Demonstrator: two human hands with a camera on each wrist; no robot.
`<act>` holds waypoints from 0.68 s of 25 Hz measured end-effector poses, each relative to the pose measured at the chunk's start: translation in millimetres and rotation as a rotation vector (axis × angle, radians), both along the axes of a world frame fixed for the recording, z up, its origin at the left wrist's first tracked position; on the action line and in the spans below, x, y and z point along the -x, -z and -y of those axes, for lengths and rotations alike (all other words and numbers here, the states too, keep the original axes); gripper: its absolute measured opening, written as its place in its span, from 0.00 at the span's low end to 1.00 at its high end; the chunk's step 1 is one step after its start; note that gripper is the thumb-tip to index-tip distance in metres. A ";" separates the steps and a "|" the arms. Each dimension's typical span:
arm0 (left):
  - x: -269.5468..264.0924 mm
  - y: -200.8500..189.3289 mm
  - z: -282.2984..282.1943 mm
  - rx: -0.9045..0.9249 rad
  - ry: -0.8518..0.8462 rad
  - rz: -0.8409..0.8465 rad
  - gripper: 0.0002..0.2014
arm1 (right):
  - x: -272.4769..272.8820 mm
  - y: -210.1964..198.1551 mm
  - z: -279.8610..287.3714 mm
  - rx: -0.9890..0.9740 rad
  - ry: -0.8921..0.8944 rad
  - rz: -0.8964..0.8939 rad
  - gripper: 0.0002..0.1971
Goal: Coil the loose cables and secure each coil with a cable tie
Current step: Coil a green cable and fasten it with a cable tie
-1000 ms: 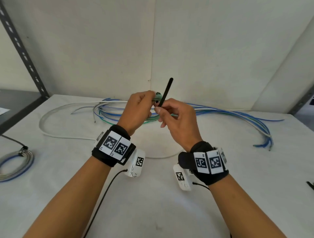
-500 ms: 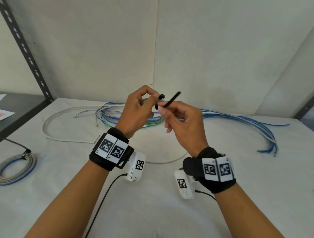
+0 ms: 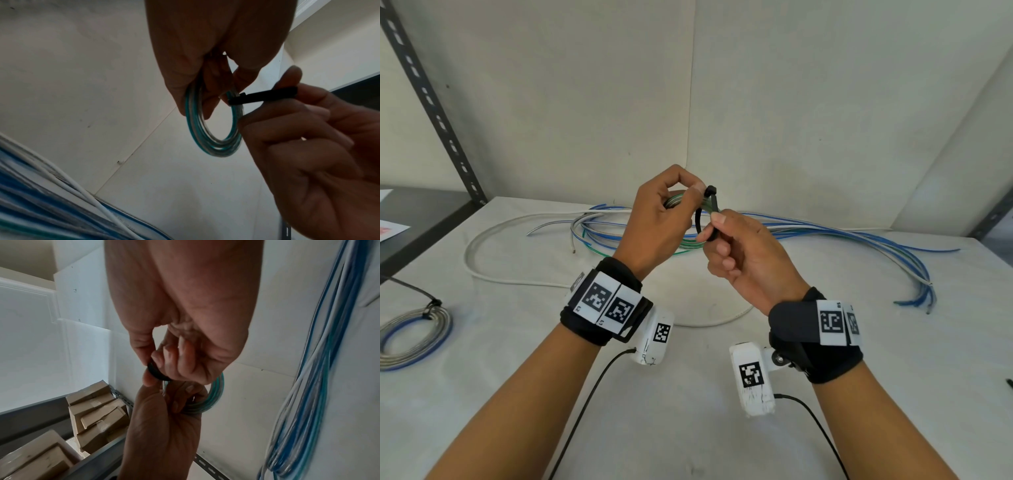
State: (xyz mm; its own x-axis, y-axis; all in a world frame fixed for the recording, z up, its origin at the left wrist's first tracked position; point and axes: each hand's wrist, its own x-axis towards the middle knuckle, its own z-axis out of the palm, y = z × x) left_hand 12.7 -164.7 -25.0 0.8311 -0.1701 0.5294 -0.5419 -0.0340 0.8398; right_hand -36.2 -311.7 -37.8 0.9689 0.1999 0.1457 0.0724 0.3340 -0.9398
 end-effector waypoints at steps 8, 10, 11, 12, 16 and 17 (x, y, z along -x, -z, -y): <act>2.6 1.8 3.4 -0.070 0.002 0.031 0.07 | 2.9 -0.1 7.5 -0.006 -0.001 -0.031 0.18; 4.0 0.8 2.9 -0.094 -0.004 0.059 0.08 | 4.2 -3.0 8.5 -0.024 -0.007 -0.064 0.18; 4.6 0.5 2.9 -0.099 -0.005 0.067 0.08 | 4.6 -4.1 9.2 -0.032 -0.013 -0.080 0.18; 5.2 0.2 3.3 -0.099 -0.005 0.071 0.08 | 5.0 -5.0 10.0 -0.037 -0.016 -0.096 0.18; 7.0 0.3 4.8 -0.105 0.013 0.102 0.07 | 6.2 -10.1 11.6 -0.083 -0.028 -0.171 0.16; 7.5 0.7 5.6 -0.115 0.020 0.117 0.07 | 6.5 -11.5 12.4 -0.104 -0.033 -0.186 0.15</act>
State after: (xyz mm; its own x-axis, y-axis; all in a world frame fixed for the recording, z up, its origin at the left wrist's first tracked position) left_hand 5.2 -170.3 -25.8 0.7608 -0.2513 0.5983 -0.6371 -0.1141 0.7623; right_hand -42.7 -324.0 -26.3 0.9743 0.2249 -0.0136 -0.1117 0.4295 -0.8961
